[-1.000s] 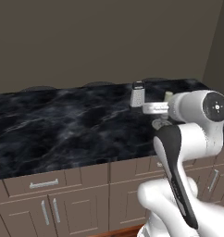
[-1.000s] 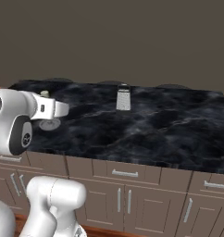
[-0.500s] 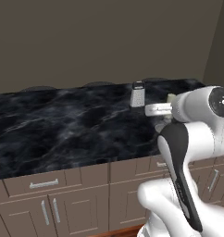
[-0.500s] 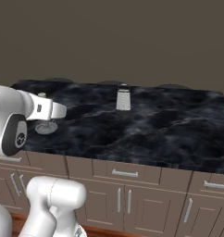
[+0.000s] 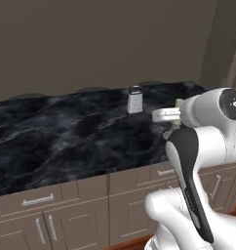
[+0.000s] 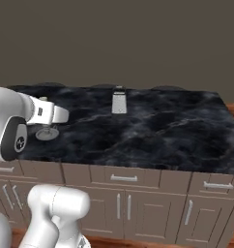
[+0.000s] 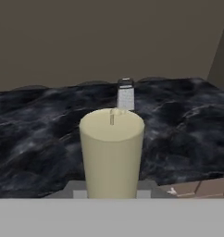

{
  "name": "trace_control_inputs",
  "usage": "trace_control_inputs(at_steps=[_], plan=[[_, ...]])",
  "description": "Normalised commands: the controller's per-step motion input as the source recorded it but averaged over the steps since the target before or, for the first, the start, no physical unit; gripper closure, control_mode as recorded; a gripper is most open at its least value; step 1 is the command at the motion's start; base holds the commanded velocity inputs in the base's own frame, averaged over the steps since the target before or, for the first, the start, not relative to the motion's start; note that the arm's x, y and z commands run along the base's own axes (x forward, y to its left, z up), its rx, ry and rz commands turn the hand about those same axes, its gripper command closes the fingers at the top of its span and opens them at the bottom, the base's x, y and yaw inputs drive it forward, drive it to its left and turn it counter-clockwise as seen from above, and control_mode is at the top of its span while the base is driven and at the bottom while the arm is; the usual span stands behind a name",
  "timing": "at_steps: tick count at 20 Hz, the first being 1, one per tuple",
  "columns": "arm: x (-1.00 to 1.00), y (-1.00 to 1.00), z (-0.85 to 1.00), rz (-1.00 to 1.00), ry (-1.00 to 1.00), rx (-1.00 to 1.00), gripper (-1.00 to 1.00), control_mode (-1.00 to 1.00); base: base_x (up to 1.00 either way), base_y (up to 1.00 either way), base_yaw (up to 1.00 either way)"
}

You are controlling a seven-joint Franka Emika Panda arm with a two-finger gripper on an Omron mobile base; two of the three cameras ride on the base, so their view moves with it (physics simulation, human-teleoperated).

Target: Pick the candle and candle from the dining table and place them in the open cabinet. Close the cabinet after placing the objects.

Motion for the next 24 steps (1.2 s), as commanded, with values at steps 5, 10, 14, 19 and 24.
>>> trace_control_inputs(at_steps=[5,10,14,19,24], plan=[[0.0,0.0,0.0,0.0,0.0,0.0,1.0,1.0,-0.25,-0.34,-0.38],[0.0,0.0,0.0,0.0,0.0,0.0,1.0,1.0,-0.14,-0.34,-0.57],[0.0,0.0,0.0,0.0,0.0,0.0,1.0,1.0,0.0,-0.19,-0.68],[0.0,0.0,0.0,0.0,0.0,0.0,1.0,1.0,0.0,-0.08,-0.73],[0.0,0.0,0.0,0.0,0.0,0.0,1.0,1.0,0.04,-0.02,-0.76]])
